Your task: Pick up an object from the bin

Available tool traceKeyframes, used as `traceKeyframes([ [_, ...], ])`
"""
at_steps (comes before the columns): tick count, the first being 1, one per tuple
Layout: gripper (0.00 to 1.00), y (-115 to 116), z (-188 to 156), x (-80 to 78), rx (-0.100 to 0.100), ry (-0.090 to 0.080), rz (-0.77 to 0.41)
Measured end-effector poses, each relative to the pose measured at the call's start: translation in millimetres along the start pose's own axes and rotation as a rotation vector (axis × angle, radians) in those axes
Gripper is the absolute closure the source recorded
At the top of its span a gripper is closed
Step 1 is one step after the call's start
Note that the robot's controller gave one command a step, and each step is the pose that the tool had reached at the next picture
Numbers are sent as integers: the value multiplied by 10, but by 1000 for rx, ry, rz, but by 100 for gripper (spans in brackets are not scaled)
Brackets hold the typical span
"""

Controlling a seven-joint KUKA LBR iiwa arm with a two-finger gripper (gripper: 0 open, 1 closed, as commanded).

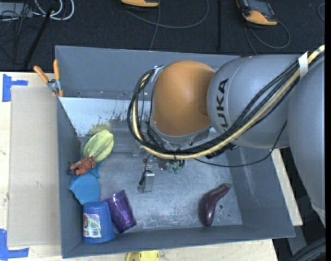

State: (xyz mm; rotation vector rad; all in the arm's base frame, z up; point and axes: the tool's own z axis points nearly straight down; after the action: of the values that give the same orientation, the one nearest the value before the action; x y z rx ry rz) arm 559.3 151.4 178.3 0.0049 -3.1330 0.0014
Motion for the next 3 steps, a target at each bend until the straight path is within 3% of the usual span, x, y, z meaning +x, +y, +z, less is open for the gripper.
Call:
traceKeyframes([
  [1, 0, -7, -45, -17, -1, -7, 3],
  [2, 0, 144, 145, 82, 0, -14, -75],
  [3, 0, 492, 593, 377, 0, -7, -169],
])
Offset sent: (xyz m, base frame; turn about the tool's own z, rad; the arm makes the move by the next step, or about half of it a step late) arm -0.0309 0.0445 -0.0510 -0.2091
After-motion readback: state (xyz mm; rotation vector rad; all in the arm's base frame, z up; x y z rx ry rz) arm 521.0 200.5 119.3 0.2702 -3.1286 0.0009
